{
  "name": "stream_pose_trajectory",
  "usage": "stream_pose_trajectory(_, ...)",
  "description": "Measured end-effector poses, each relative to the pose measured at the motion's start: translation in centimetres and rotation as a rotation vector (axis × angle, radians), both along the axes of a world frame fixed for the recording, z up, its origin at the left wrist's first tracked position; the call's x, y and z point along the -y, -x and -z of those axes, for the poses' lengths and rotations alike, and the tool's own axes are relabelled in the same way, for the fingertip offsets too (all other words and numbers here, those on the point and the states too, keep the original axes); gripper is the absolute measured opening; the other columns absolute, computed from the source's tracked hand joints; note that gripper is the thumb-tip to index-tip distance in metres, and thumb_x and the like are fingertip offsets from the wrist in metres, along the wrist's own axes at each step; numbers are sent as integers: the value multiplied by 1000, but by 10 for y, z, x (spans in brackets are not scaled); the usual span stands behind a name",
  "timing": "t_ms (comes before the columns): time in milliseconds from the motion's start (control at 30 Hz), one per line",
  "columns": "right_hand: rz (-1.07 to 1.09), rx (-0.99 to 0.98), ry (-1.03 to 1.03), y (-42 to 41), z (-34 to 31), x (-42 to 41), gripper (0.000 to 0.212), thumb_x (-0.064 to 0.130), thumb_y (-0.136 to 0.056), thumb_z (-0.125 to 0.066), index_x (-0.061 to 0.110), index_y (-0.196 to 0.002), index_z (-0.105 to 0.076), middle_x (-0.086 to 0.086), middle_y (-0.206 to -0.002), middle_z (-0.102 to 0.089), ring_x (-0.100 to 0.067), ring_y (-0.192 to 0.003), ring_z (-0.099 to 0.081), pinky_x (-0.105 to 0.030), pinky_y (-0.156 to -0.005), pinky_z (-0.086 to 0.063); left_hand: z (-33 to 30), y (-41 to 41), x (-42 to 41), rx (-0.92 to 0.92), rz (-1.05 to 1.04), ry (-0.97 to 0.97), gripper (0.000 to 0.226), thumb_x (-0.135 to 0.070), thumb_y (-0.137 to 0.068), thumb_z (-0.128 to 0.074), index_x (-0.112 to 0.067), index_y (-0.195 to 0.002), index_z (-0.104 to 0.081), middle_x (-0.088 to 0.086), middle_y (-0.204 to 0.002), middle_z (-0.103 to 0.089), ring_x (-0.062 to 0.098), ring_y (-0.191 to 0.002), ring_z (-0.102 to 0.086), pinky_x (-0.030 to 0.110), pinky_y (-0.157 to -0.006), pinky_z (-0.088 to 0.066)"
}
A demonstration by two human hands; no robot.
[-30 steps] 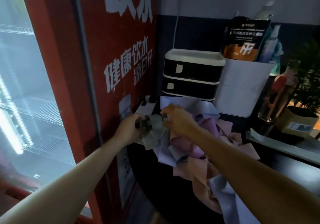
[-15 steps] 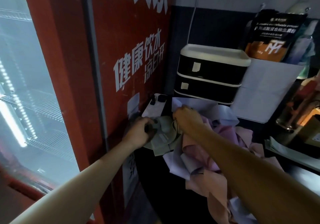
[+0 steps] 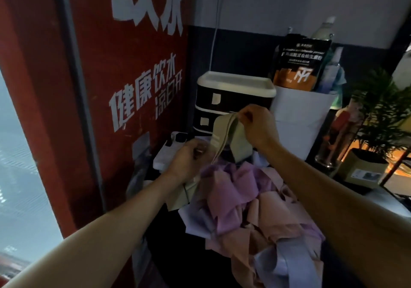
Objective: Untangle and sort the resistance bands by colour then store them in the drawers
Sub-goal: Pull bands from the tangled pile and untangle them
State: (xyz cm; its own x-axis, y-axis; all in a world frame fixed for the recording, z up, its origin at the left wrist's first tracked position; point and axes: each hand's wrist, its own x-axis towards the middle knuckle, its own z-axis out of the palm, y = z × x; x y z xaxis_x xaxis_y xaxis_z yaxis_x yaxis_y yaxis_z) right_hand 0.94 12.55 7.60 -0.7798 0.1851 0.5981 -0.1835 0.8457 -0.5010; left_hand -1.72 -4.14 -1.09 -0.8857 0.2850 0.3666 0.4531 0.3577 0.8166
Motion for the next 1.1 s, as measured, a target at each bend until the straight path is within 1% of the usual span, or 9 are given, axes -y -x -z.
stream_pose_trajectory(133, 15, -79, 37, -23, -15, -28, 12, 12, -91, -56, 7, -94, -67, 3, -86, -59, -6, -77, -51, -3, -61, -36, -25, -10, -32, 93, 136, -170, 29, 2, -89, -56, -5, -116, -51, 2, -92, -53, 12, -83, -54, 2, -59, -43)
stream_pose_trajectory(233, 24, -134, 44, -38, -22, -48, 10, 7, -90, -57, 8, -87, -66, 5, -81, -58, 2, -66, -49, 4, -60, -34, -30, -18, -55, 64, 249, -114, 27, 2, -88, -58, -3, -112, -48, -1, -89, -54, -8, -72, -57, 5, -63, -43)
stream_pose_trajectory(333, 34, -136, 50, -53, -26, -66, 11, 4, -89, -58, 10, -84, -66, 8, -75, -57, 7, -63, -47, 3, -60, -34, -33, -24, -76, 97, 241, -120, 30, -16, -87, -64, -7, -114, -52, -2, -92, -58, 5, -79, -59, 22, -74, -45)
stream_pose_trajectory(433, -20, -149, 95, -69, -27, -85, 15, 2, -86, -60, 13, -79, -66, 9, -74, -61, 4, -66, -52, -5, -63, -38, -47, -31, -96, 114, 297, -296, 4, -11, -92, -55, -13, -91, -58, -2, -81, -62, 3, -73, -62, 19, -69, -47)
stream_pose_trajectory(567, -54, -104, 104, -93, -31, -108, 7, 3, -87, -62, 3, -85, -69, 3, -80, -62, 4, -64, -56, -7, -63, -43, -74, -47, -115, 434, 372, -551, 25, -22, -100, -41, -15, -86, -61, 0, -78, -66, 15, -75, -60, 22, -64, -49)
stream_pose_trajectory(667, -129, -73, 221, -108, -29, -123, 8, -2, -87, -59, 0, -87, -67, 0, -73, -60, 9, -53, -55, -6, -53, -42, -82, -62, -126, 560, 407, -472, 33, -37, -99, -40, -11, -90, -60, 6, -82, -63, 18, -75, -61, 27, -63, -51)
stream_pose_trajectory(800, -170, -41, 236, -122, -21, -141, 11, 1, -85, -63, 10, -83, -69, 1, -71, -64, 4, -54, -56, -13, -59, -46, -92, -78, -145, 676, 511, -378, 46, -53, -92, -42, -13, -92, -64, 2, -77, -68, 15, -73, -64, 26, -63, -50)
stream_pose_trajectory(967, -161, 66, 148, -139, -14, -152, 8, 12, -84, -68, 10, -88, -74, 8, -79, -69, 0, -70, -62, -17, -71, -51, -94, -90, -165, 617, 476, -296, 19, -24, -94, -52, -14, -81, -62, 5, -73, -62, 16, -64, -58, 22, -56, -46)
stream_pose_trajectory(1100, -127, 11, 271, -151, -14, -175, 9, 6, -88, -63, 10, -87, -70, 16, -68, -61, 11, -50, -55, -5, -51, -40, -95, -89, -176, 573, 520, -296, 16, -8, -91, -51, -14, -78, -59, 6, -72, -59, 16, -63, -56, 26, -59, -45)
